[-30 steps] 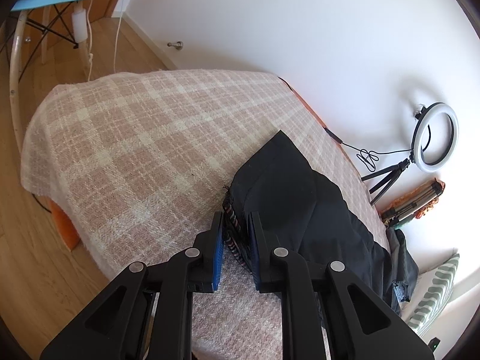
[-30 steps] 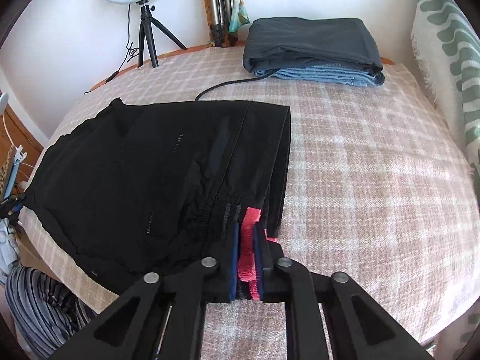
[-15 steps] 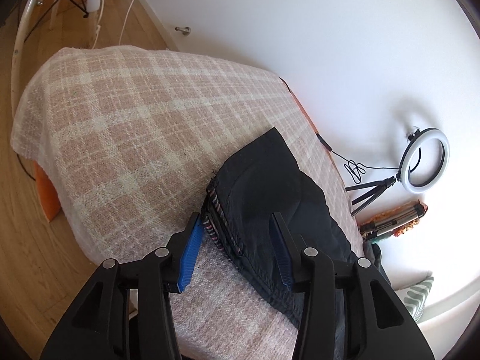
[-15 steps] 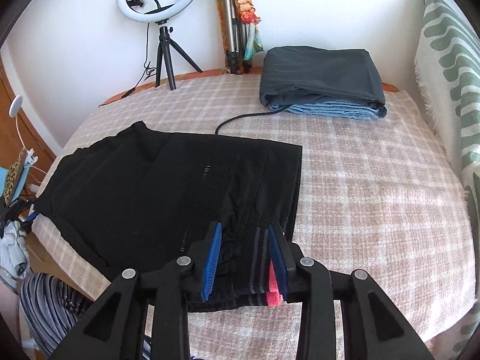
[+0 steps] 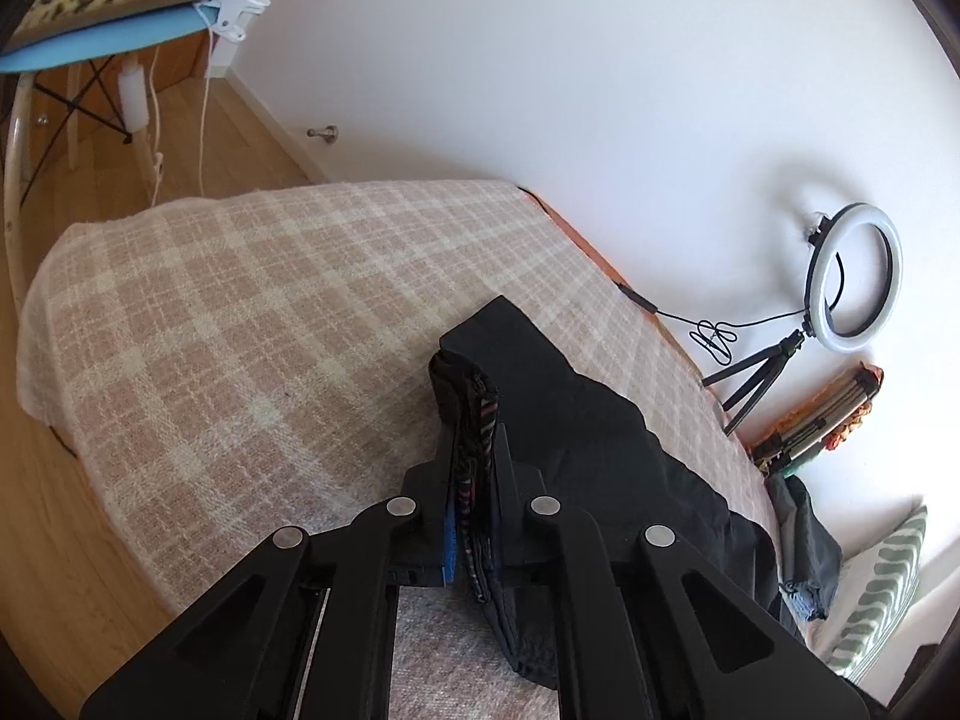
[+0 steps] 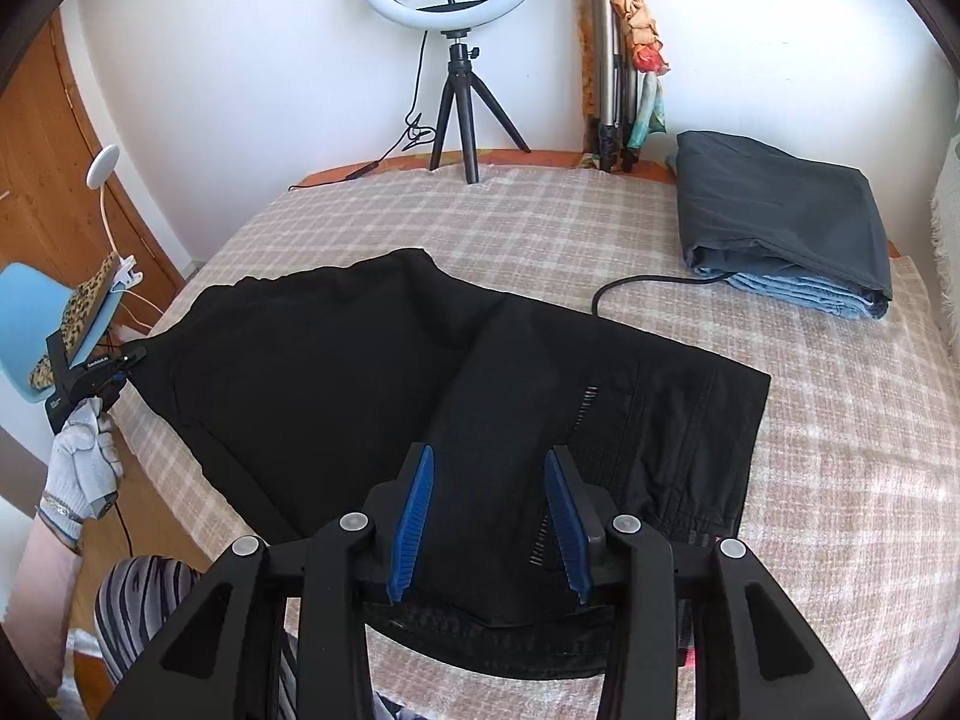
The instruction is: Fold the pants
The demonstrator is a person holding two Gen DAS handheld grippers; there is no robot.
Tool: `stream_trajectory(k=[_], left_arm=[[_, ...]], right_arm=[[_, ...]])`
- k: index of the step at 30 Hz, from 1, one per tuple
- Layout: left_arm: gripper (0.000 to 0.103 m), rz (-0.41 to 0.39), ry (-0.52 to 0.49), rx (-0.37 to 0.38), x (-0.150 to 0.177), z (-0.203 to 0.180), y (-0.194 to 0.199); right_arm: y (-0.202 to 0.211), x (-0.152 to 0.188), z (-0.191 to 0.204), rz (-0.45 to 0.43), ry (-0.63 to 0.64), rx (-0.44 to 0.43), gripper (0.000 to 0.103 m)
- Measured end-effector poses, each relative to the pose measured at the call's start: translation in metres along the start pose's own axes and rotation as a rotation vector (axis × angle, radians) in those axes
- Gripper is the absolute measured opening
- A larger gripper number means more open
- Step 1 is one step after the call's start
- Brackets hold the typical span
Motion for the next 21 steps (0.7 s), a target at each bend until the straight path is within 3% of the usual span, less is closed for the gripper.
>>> stream_trajectory(k=[6,8,9,10,16,21], left_arm=[[0.006,-0.026,-0.165,0.101,0.004,-0.058,0.015],[0.006,-0.016,-0.221,0.138,0.011,-0.078,0.016],[0.006,-0.009,-0.251,0.151,0.016,-0.088,0.016],[0.006,0.0,-0.281,0.164,0.022,-0.098,0.016],[0.006,0.096,-0.401,0.229,0.064,-0.135,0.006],[0.006,0.173,-0.423,0.266,0.091,-0.15,-0.002]], right_arm=[[-0.028,-0.036,0.037,0.021,0.042,-0.107,0.042],[-0.04,-0.05,0.051,0.027,0.064,-0.131,0.046],[-0.046,-0.057,0.058,0.028,0.07,-0.146,0.056],[-0.053,-0.063,0.065,0.03,0.074,-0.167,0.064],[-0.107,-0.087,0.105,0.111,0.059,-0.322,0.066],[-0.16,-0.092,0.127,0.201,-0.039,-0.422,0.068]])
Point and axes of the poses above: each gripper's, at about its wrist camera, not at the fingertips, and y roughly against the way its jaws point, z to its left, x to its underside, the point moved 6 cm from there along -y, roughly the way its jaws point, and after that the axes turned 7 degrees about -x, right-handed, at the moved point
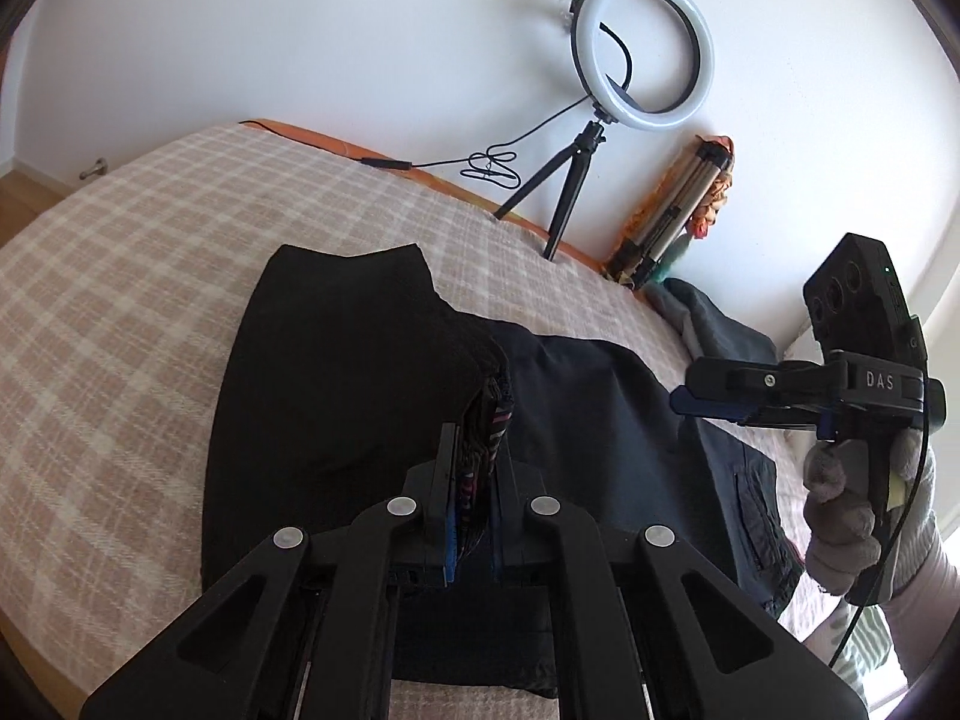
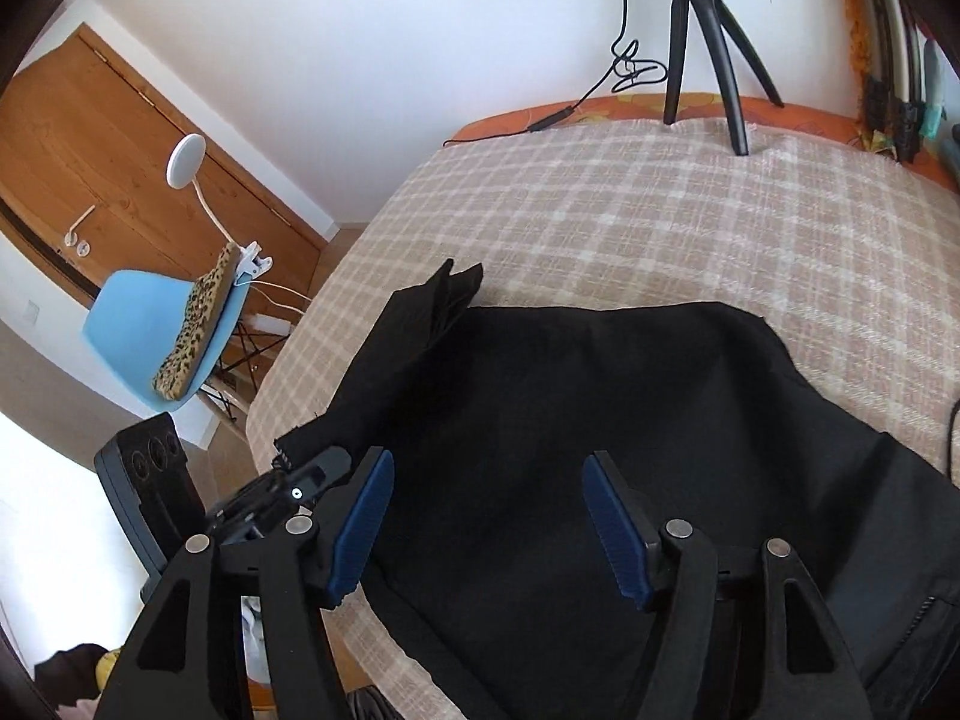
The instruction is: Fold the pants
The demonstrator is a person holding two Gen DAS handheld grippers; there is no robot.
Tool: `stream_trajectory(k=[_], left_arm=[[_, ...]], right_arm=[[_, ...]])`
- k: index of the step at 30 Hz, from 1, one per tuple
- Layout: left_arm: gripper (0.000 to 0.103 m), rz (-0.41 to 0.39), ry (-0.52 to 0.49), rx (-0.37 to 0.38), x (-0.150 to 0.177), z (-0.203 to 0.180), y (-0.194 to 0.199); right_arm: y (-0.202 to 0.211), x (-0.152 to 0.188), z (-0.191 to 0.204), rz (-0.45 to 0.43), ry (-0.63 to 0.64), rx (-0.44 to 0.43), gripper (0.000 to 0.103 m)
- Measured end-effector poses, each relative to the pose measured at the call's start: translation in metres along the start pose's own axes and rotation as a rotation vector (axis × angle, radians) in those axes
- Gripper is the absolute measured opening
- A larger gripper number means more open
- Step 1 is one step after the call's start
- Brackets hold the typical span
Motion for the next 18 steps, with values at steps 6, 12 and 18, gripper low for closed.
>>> stream_trajectory(k=[6,12,18], left_arm=[[0.006,0.019,-0.03,0.043,0.004,-0.019,0.002],[0.006,0.038,-0.055,0.091,0.006,-0.037,0.008],[0.006,0.064,-0.089,0.128,0.013,-0.056,0.006]], right_arm=[[-0.053,-0.016,-0.001,0.038,-0.113,-0.123,0.069],[-0.068,-0.029,0.0,0.028,-0.156,-0.16,0.055],[-0.046,-0.025,-0.004,0.01,-0.068,-0.062,0.014]])
Point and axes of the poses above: each gripper's, at about its wrist camera, not at the fingertips, and y roughly against the way its jaws point, z to its left, x to its underside, the point moved 6 cm from there along -y, roughly the way its jaws point, and after that the axes turned 7 degrees about -x, right-handed, at the moved point
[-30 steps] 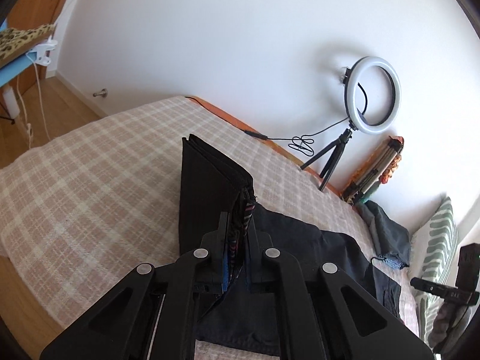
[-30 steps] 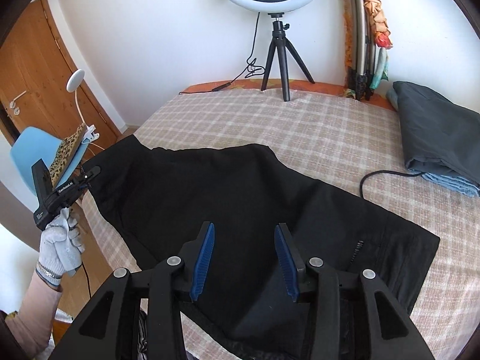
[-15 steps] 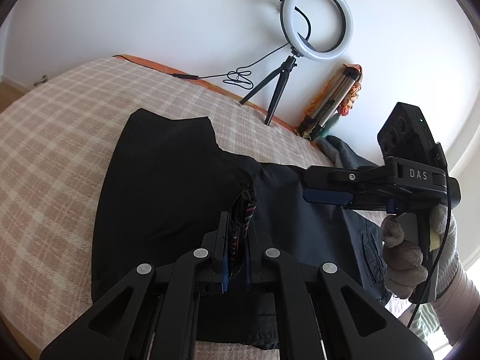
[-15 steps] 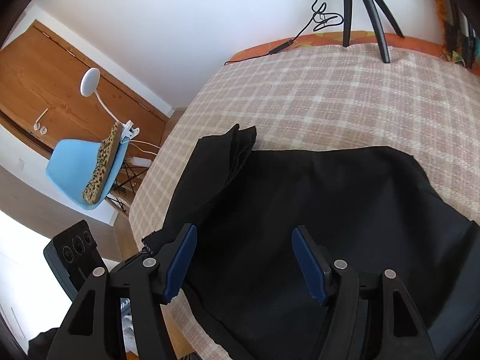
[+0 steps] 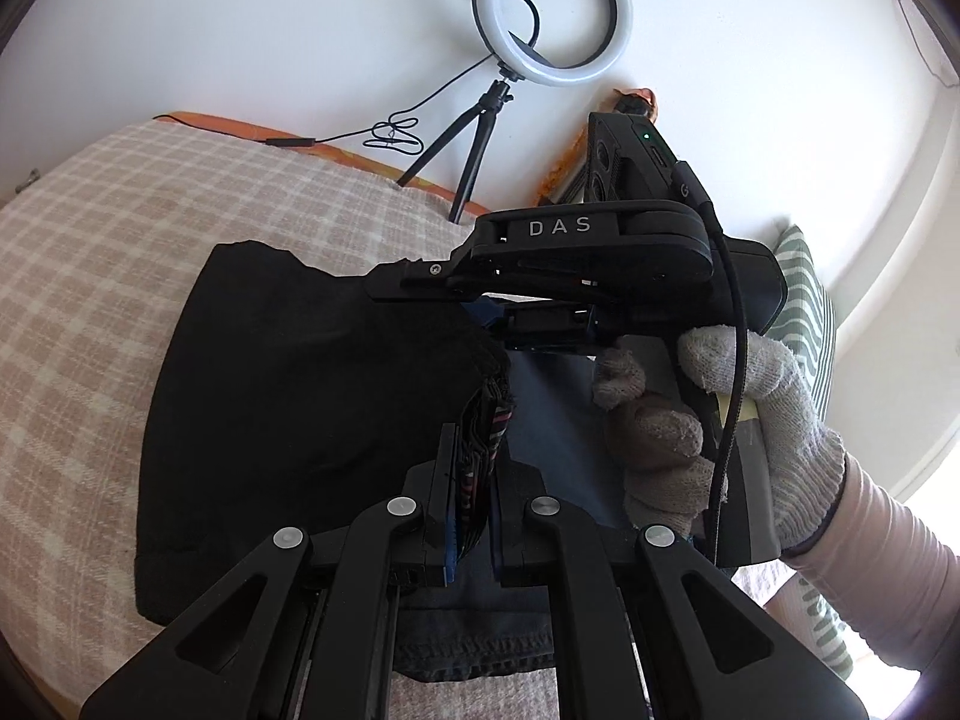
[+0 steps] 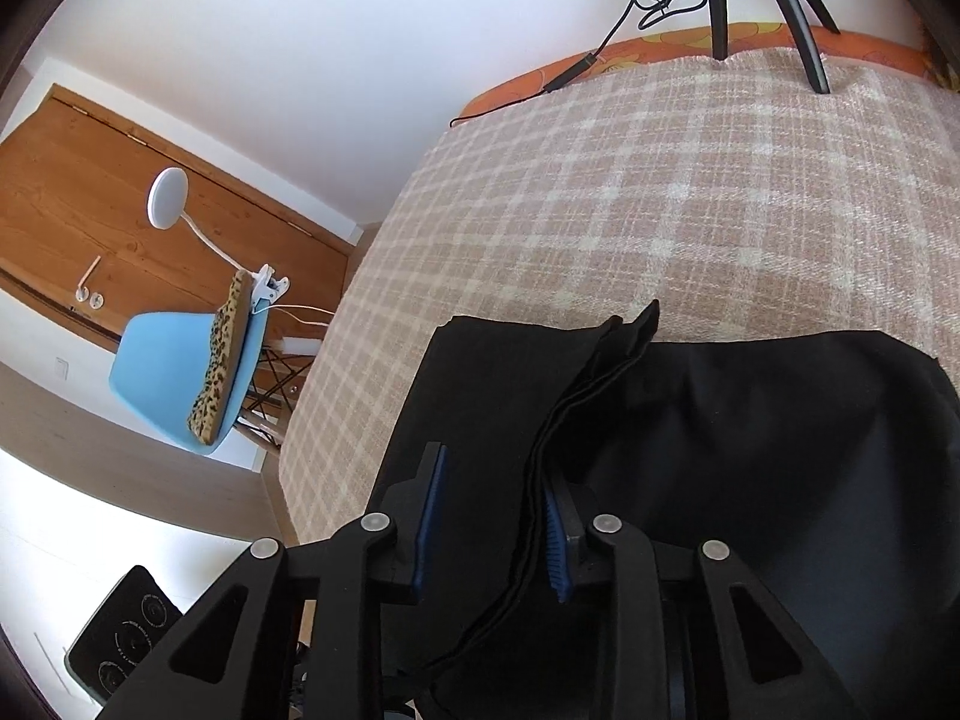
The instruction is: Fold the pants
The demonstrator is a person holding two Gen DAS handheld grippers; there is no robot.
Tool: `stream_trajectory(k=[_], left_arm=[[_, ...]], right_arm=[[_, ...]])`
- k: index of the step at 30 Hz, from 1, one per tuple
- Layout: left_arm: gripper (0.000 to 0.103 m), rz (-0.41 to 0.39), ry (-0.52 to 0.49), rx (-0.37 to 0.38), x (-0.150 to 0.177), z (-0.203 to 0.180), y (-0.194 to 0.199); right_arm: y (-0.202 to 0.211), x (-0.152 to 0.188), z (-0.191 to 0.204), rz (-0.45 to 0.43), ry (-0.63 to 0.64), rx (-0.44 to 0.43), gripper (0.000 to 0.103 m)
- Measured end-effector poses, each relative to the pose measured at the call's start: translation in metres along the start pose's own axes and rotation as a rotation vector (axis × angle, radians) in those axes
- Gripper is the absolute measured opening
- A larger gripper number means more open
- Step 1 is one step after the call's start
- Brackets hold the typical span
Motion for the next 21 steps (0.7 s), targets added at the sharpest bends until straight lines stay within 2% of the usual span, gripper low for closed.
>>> stream_trajectory(k=[1,8,9,11,13,14,15,17,21], left_arm=[[0.006,0.004,-0.005,0.005,0.001,-0.003,-0.001],[0.006,0.033,-0.077,0.034,0.006,-0.035,-0.006],[0.012,0.051,-0.083,0.045,0.006,-0.04,-0.007],[0.015,0.073,-0.102,0.068,0.009,-0.049,-0.006],[0.027,0.106,-0.143,0.058,0.015,-0.055,-0.002],[0.036,0.113,-0.155,0.051,0.017,-0.056,0.001],[0.039,0.111,-0.156,0.048,0.018,-0.054,0.006],[0.039,0.098,-0.149,0.029,0.017,-0.047,0.016],[0.039,0.063,-0.128,-0.072,0.009,-0.014,0.029]], right_arm=[[0.007,0.0,-0.002,-0.009,0.013,0.022,0.004],[0.048,0.004,-0.015,-0.054,0.054,0.118,0.001],[0.053,0.004,-0.017,-0.064,0.055,0.132,0.001],[0.064,0.003,-0.022,-0.081,0.039,0.142,0.001],[0.077,0.005,-0.03,-0.096,0.024,0.141,0.001],[0.082,0.006,-0.032,-0.103,0.022,0.148,0.001],[0.088,0.008,-0.035,-0.109,0.021,0.154,0.001],[0.097,0.014,-0.041,-0.114,0.013,0.163,0.001],[0.116,0.029,-0.054,-0.126,-0.015,0.173,0.001]])
Point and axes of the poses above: each gripper's, at about its wrist camera, not at the fingertips, and y roughly against the way its jaws point, z to its left, x to its underside, the point moved 6 cm from there along -y, roughly the way its jaws point, and after that the axes turned 7 degrees about -x, right-handed, at the moved point
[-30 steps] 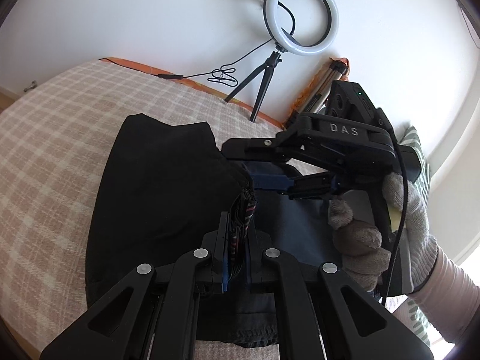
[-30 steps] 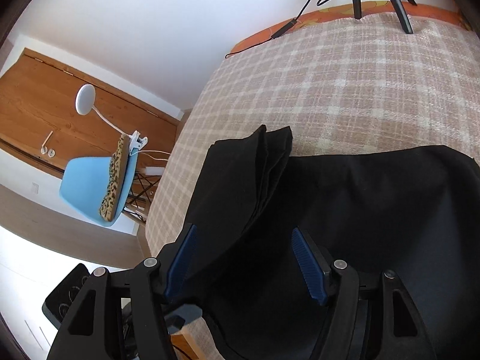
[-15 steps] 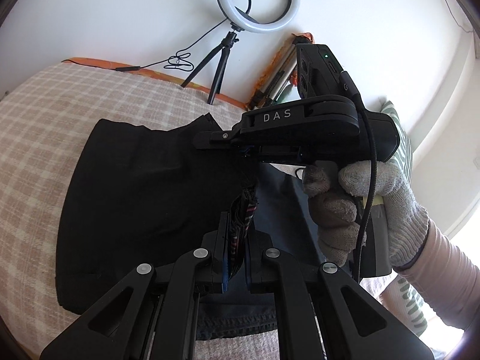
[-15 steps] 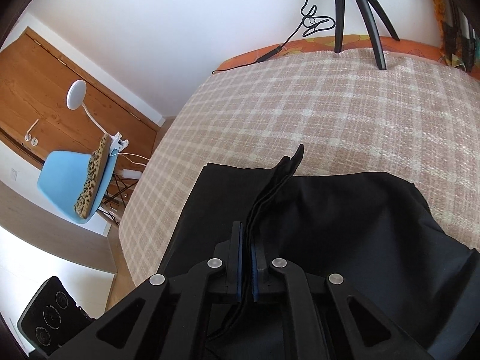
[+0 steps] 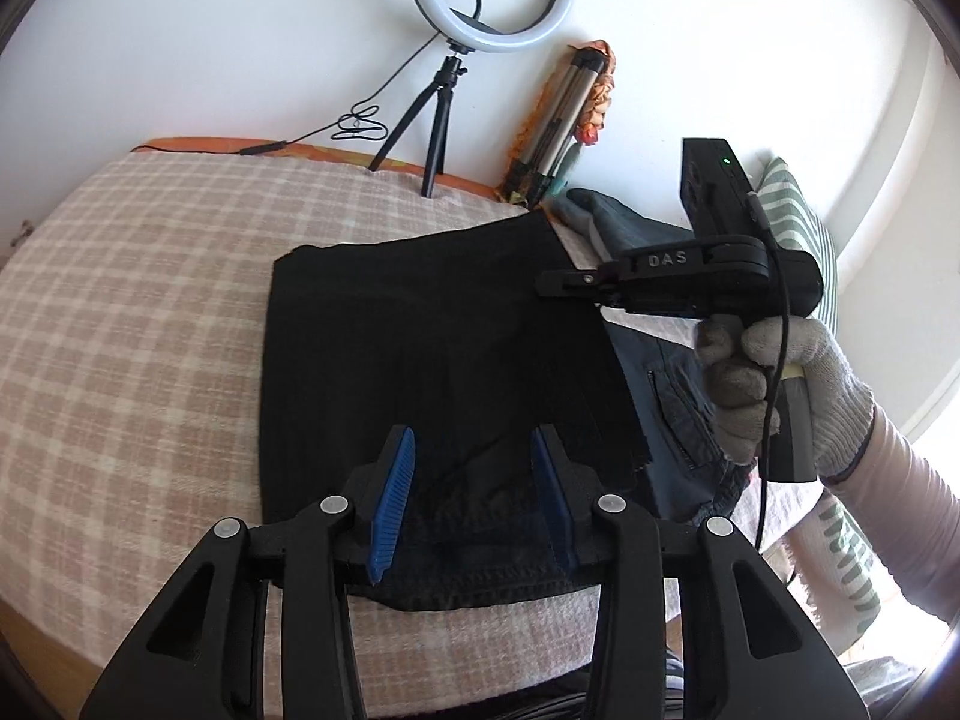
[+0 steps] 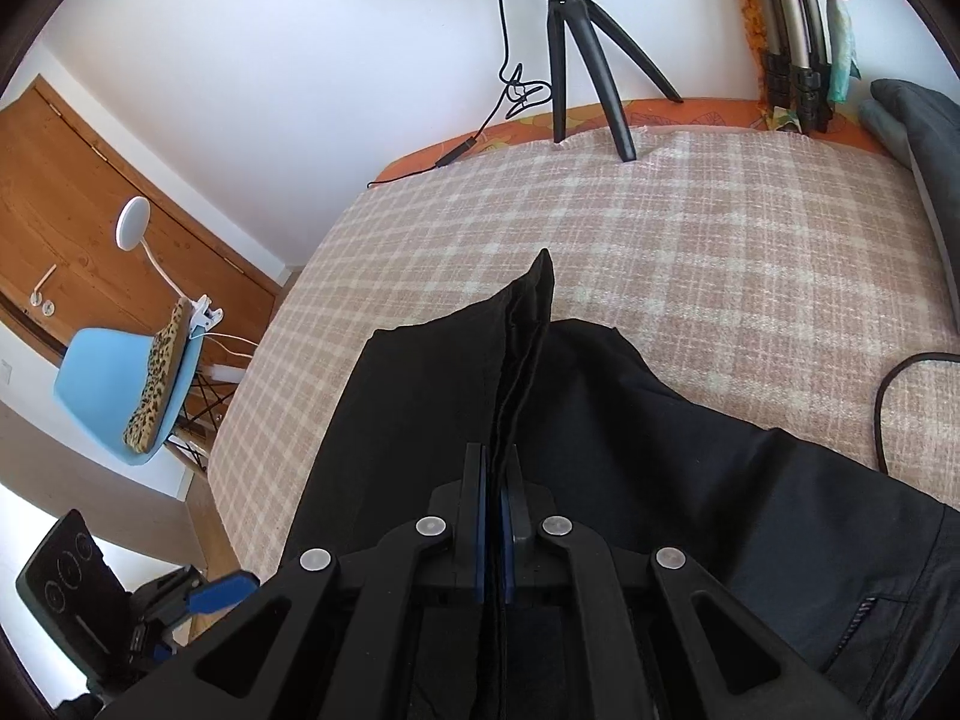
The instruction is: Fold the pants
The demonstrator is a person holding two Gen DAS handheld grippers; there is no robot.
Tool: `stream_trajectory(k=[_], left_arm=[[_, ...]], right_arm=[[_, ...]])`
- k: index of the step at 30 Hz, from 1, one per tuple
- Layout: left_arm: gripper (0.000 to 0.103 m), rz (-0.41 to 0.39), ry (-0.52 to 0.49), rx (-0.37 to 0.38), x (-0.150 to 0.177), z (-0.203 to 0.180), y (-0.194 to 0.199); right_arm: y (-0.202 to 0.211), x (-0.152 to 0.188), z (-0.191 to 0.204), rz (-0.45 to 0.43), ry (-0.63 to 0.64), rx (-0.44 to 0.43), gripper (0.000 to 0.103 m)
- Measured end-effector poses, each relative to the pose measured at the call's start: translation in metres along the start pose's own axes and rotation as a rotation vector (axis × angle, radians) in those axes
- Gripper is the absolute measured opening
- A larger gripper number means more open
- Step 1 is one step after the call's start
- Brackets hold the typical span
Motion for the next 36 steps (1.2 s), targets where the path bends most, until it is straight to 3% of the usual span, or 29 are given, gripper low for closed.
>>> stream_trajectory(k=[6,11,20,32,36], left_arm=[[0.039,-0.014,0.038,-0.111,-0.007,0.044,-0.003],[0.039,-0.013,0.019,-0.106,-0.009,0.04,-0.015],[0.039,0.027,-0.066,-0.055,-0.005,-0.004,-0.043],[0.039,0.089,-0.224,-0.102,0.016,-0.033,-0.073],[0.039,0.108,-0.266,-0.134,0.026,-0.031,-0.08]], right_arm=[[0.034,0.017,-0.027,-0.03,-0.085,-0.011,0.001],[0.068,0.034,-0.047,-0.058,-0.14,0.003,0.001],[0.123,0.053,-0.109,-0.089,-0.234,0.082,0.001],[0.113,0.064,-0.153,-0.048,-0.256,0.18,0.002],[0.113,0.065,-0.157,-0.038,-0.204,0.268,0.011]])
Point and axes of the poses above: each gripper's, at about its wrist camera, not at the fingertips, and y roughly against the way its jaws point, z to its left, x to its underside, the point moved 6 cm from there along -y, roughly the way its jaws point, and after that the axes turned 7 degrees about -x, right-handed, at the moved point
